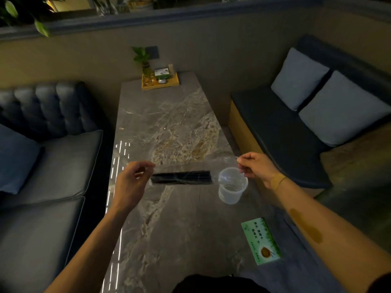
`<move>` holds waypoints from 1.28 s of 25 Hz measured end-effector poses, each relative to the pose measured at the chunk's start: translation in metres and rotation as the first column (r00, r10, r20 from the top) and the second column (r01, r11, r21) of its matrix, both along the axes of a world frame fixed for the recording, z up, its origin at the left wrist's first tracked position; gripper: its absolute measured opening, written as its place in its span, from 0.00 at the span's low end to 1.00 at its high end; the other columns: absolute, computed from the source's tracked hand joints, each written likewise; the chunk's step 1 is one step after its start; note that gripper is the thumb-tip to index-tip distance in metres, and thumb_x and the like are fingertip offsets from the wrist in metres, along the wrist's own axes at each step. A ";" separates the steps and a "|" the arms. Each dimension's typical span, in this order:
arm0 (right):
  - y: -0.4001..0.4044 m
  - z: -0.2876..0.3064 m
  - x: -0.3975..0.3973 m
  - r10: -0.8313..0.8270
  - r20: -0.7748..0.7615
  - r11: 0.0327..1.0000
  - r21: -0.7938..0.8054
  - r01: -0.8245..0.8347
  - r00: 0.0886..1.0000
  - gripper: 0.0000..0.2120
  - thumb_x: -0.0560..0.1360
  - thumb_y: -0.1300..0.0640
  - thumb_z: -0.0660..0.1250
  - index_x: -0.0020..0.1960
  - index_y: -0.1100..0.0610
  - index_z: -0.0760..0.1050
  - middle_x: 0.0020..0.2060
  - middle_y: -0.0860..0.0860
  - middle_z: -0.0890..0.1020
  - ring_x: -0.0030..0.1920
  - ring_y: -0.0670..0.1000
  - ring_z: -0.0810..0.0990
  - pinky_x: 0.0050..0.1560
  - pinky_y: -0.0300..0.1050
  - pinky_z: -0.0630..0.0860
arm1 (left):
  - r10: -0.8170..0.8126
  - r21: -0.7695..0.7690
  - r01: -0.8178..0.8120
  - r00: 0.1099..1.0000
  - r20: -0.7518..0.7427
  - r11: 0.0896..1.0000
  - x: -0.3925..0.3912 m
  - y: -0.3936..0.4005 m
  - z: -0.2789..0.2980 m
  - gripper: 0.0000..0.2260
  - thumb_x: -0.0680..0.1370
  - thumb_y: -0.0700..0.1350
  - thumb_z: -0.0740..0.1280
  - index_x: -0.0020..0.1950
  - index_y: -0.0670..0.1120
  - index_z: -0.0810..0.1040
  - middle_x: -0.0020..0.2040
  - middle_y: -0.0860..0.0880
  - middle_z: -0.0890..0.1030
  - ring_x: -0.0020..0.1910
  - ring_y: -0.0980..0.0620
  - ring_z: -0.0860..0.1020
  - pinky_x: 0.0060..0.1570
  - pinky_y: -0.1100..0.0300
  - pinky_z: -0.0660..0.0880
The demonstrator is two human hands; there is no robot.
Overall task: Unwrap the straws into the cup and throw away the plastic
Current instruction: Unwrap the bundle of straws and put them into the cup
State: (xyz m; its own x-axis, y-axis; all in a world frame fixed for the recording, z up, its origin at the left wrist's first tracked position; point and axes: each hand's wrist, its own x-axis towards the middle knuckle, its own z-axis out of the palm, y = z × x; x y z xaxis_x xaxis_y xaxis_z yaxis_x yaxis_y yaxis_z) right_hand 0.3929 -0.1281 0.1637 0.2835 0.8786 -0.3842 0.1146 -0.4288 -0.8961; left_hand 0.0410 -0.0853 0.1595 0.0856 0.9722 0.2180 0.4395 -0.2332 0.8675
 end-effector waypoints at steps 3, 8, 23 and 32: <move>0.001 -0.010 0.010 -0.015 -0.049 1.000 -0.009 0.015 0.999 0.09 0.77 0.59 0.66 0.54 0.63 0.77 0.38 0.53 0.81 0.38 0.50 0.79 0.44 0.45 0.77 | -0.019 0.037 0.022 0.998 -0.060 0.999 0.010 0.002 0.012 0.16 0.76 0.38 0.70 0.43 0.61 0.80 0.46 0.55 0.83 0.45 0.54 0.82 0.49 0.61 0.76; 0.000 -0.026 0.022 -0.027 -0.133 0.999 -0.030 0.024 0.991 0.04 0.77 0.59 0.66 0.50 0.59 0.77 0.38 0.53 0.81 0.39 0.50 0.79 0.45 0.47 0.77 | -0.029 0.055 0.037 0.991 -0.127 0.998 0.028 0.006 0.029 0.16 0.76 0.39 0.70 0.42 0.63 0.80 0.46 0.55 0.83 0.45 0.55 0.82 0.49 0.61 0.76; -0.003 -0.052 0.042 -0.095 -0.254 0.992 -0.104 0.070 0.962 0.05 0.79 0.61 0.64 0.45 0.57 0.76 0.37 0.54 0.80 0.37 0.50 0.78 0.43 0.46 0.76 | -0.088 0.153 0.128 0.966 -0.243 0.980 0.083 0.022 0.072 0.06 0.75 0.41 0.71 0.47 0.53 0.82 0.45 0.55 0.83 0.46 0.55 0.81 0.49 0.59 0.77; -0.006 -0.067 0.052 -0.145 -0.310 0.983 -0.153 0.102 0.939 0.04 0.77 0.58 0.66 0.44 0.56 0.77 0.37 0.53 0.82 0.37 0.51 0.79 0.43 0.48 0.75 | -0.173 0.215 0.246 0.935 -0.309 0.945 0.120 0.031 0.096 0.07 0.75 0.42 0.71 0.48 0.54 0.81 0.44 0.56 0.81 0.45 0.61 0.79 0.47 0.73 0.72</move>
State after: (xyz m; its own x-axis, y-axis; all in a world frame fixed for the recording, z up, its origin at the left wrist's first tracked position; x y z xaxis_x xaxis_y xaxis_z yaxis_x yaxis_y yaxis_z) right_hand 0.4452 -0.1342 0.0963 0.2299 0.7792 -0.5831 -0.2291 -0.5390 -0.8105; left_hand 0.1606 -0.0544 0.2558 0.3748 0.8435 0.3848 0.5746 -0.5370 0.6176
